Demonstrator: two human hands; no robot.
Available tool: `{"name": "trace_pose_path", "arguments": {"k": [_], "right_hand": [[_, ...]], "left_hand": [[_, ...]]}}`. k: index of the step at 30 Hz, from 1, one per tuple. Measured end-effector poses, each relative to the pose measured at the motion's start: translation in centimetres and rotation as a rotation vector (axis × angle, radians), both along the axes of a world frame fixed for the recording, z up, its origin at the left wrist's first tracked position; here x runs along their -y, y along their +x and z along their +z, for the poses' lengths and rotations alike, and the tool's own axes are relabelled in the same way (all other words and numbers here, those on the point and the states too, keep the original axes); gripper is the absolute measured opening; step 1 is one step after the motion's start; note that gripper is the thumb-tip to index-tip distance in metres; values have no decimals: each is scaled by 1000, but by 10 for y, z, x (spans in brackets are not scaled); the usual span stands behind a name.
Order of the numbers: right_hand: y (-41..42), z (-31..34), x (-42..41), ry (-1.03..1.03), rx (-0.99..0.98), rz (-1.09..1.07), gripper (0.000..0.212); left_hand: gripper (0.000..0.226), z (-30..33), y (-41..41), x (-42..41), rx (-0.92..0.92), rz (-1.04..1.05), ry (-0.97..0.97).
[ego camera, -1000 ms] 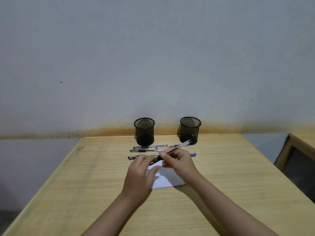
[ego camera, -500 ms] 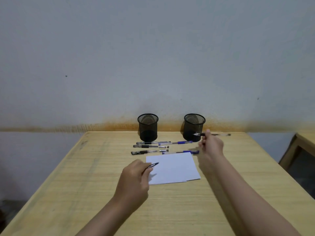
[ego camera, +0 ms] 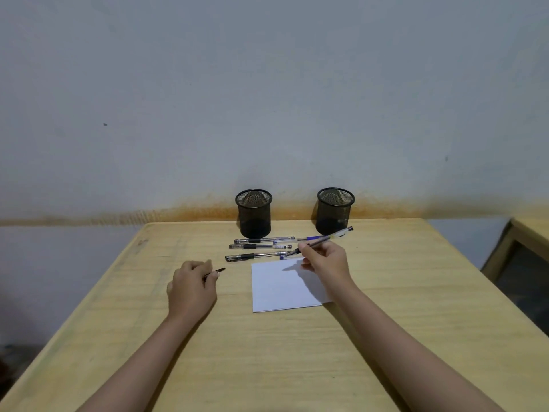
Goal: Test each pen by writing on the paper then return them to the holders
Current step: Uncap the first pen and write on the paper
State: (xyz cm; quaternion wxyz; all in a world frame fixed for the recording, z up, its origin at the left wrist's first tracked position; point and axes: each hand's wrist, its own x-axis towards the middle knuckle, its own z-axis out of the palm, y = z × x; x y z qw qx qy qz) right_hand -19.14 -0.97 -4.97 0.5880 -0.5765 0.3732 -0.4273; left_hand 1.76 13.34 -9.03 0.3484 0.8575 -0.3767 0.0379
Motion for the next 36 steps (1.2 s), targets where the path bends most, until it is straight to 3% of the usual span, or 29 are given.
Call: {"name": "trace_pose_path", "arguments": {"k": [2, 5, 9, 13, 18, 26, 36], "right_hand": [[3, 0, -1, -16, -9, 15, 6], [9, 0, -1, -40, -23, 5, 14], [17, -1, -5, -88, -47, 28, 11], [24, -3, -4, -132, -77, 30, 20], [39, -7, -2, -137, -128, 15, 24], [54, -22, 0, 65, -41, -36, 18], [57, -16, 10, 35, -117, 75, 18]], "left_hand": [[36, -2, -7, -1, 64, -47, -18], [56, 1, -29, -2, 84, -320, -54], [69, -5, -56, 8, 107, -562, 139], [82, -7, -57, 13, 134, -552, 306], [71, -7, -56, 5, 102, -630, 236], [74, -8, -58, 5, 91, -601, 182], [65, -7, -58, 5, -8, -549, 113]]}}
